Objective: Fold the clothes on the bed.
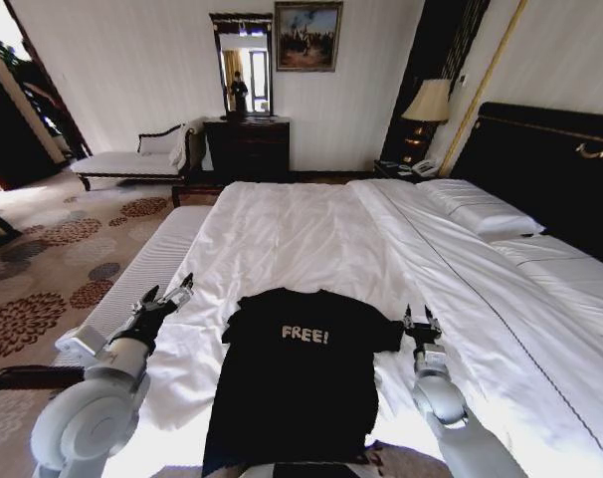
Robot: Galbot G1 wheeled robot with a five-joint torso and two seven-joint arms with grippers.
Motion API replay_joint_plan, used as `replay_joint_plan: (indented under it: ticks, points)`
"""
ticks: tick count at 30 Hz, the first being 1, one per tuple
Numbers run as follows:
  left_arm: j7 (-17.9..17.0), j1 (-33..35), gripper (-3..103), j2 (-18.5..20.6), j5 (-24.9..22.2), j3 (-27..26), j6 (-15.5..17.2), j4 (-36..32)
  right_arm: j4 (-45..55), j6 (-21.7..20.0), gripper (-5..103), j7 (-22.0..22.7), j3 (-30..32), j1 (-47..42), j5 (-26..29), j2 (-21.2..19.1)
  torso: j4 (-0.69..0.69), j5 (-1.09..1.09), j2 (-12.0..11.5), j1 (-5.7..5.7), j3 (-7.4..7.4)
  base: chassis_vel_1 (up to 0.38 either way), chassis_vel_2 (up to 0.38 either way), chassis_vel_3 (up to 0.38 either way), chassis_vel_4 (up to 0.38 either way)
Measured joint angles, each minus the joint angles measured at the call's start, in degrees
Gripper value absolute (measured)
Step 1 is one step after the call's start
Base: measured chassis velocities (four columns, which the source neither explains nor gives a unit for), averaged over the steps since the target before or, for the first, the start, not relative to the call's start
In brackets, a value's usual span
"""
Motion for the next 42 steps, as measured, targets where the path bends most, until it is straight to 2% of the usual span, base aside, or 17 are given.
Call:
replay_joint_plan:
  ticks: [1,3,5,6,7,8,11,13,16,18,23,26,29,33,42]
  points:
    - [-0.63,-1.13,100,-0.34,-2.04,0.49,-0.02,0.87,2.33,1.37,68,-0.09,0.21,0.09,1.99,1.11,0.0,0.04,0.0,0.0,0.0,0.0,0.0,0.0,0.0]
    - [-0.95,-1.79,100,-0.67,-3.34,0.97,0.0,2.7,3.5,2.5,68,-0.49,0.21,0.36,2.99,2.15,0.02,0.03,0.0,0.0,0.0,0.0,0.0,0.0,0.0]
    - [-1.15,-2.79,100,-1.3,-4.58,2.07,0.06,6.6,4.7,4.05,79,-1.4,0.17,0.78,3.73,4.3,0.02,0.0,0.0,0.0,0.0,0.0,0.0,0.0,0.0]
    - [-0.92,-3.15,100,-1.61,-4.83,2.73,0.07,8.85,5.02,4.58,79,-1.8,0.13,0.9,3.77,5.45,0.01,0.01,0.0,0.01,0.0,0.0,0.0,0.0,0.0]
    - [-0.12,-3.52,100,-2.24,-4.72,4.31,0.08,14.37,5.21,5.44,90,-2.36,-0.12,0.93,3.48,7.87,0.01,0.0,-0.01,0.02,0.01,0.0,0.0,0.0,0.0]
    - [-0.12,-3.52,100,-2.24,-4.72,4.31,0.08,14.37,5.21,5.44,90,-2.36,-0.12,0.93,3.48,7.87,0.01,0.0,-0.01,0.02,0.01,0.0,0.0,0.0,0.0]
    - [2.31,-3.53,100,-2.96,-4.86,6.27,0.09,21.14,5.24,6.33,98,-2.69,-0.7,0.25,2.52,10.69,0.01,0.0,0.0,0.02,0.01,0.0,0.0,0.0,0.0]
    - [3.15,-3.53,100,-3.13,-6.33,6.62,0.16,22.32,5.21,6.73,99,-2.75,-0.83,0.0,2.0,11.29,0.01,0.0,0.0,0.02,0.01,0.0,0.0,0.0,0.0]
    - [6.83,-4.51,100,-3.26,-12.62,7.65,1.29,25.64,4.05,8.16,100,-2.9,-1.09,-0.54,0.36,12.34,0.01,0.02,0.0,0.01,0.0,0.0,0.0,0.0,0.0]
    - [9.31,-6.2,100,-3.03,-14.27,8.82,1.23,28.64,3.22,8.86,100,-2.9,-1.24,-0.78,-0.29,12.66,0.02,0.01,0.0,0.01,0.01,0.0,0.0,0.0,0.0]
    - [11.5,-10.68,100,-3.22,-18.17,11.42,0.22,35.19,1.6,9.59,100,-2.83,-1.77,-0.89,-0.95,13.03,-0.01,0.01,-0.01,0.02,0.01,0.0,0.0,0.0,0.0]
    - [12.5,-11.53,100,-4.17,-18.48,12.59,0.09,37.26,0.82,9.6,100,-2.81,-2.22,-0.29,-1.01,12.8,0.01,0.02,0.0,0.02,0.01,0.0,0.0,0.0,0.0]
    - [13.79,-11.74,100,-6.56,-16.83,13.45,-0.21,38.51,0.1,9.6,100,-2.81,-2.39,0.48,-0.95,12.32,0.02,-0.01,0.0,0.01,0.01,0.0,0.0,0.0,0.0]
    - [13.93,-11.45,100,-7.73,-16.46,13.33,-0.44,38.63,-0.37,9.6,100,-2.78,-2.34,0.84,-0.9,12.16,0.01,0.01,-0.01,0.01,0.01,0.0,0.0,0.0,0.0]
    - [13.8,-12.25,100,-7.98,-15.48,13.51,-0.8,40.4,-1.27,9.69,100,-2.75,-2.5,1.04,-1.11,12.17,0.0,0.02,0.0,0.01,0.01,0.0,0.0,0.0,0.0]
